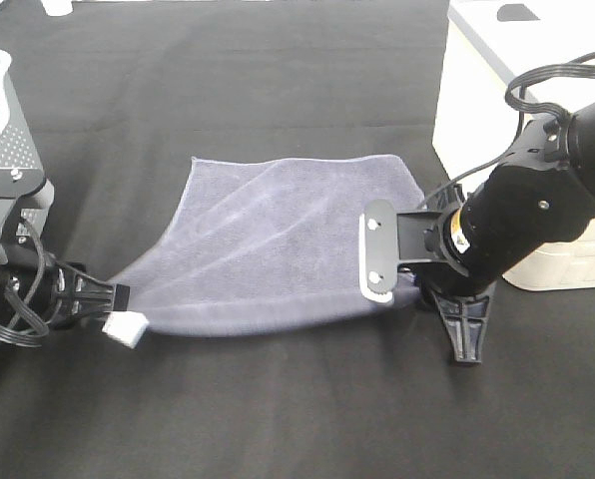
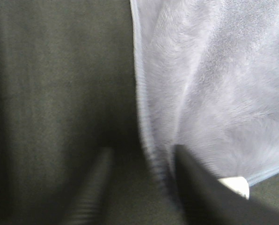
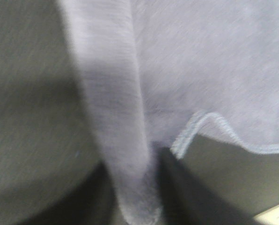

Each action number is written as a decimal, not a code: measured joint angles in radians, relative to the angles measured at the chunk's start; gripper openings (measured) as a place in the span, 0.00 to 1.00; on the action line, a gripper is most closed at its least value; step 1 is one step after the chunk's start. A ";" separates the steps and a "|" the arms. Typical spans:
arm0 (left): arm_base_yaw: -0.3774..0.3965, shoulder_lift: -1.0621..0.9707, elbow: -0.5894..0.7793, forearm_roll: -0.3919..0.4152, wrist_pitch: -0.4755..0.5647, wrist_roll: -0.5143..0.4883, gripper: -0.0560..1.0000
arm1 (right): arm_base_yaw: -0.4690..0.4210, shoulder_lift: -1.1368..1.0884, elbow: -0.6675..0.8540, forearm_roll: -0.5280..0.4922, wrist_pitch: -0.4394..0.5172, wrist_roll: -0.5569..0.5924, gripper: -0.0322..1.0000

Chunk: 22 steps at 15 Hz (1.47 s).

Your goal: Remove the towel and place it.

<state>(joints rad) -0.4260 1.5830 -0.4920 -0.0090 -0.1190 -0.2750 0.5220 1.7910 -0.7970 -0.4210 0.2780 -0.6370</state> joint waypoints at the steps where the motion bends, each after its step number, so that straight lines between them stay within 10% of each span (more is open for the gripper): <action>1: 0.000 0.000 0.000 0.000 0.003 0.000 0.58 | 0.000 0.000 0.000 0.003 0.012 -0.008 0.48; 4: 0.000 0.000 0.000 0.000 0.027 0.000 0.72 | 0.000 0.000 0.002 0.015 0.038 -0.019 0.72; 11: 0.000 0.000 -0.153 0.015 0.249 0.000 0.73 | 0.000 -0.198 0.003 0.056 0.150 -0.027 0.74; 22: 0.013 0.000 -0.659 0.070 0.385 0.086 0.73 | -0.003 -0.424 -0.075 0.022 -0.195 0.176 0.74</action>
<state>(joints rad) -0.4130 1.5830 -1.1510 0.0610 0.2660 -0.1890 0.5190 1.3670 -0.8720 -0.3990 0.0830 -0.4610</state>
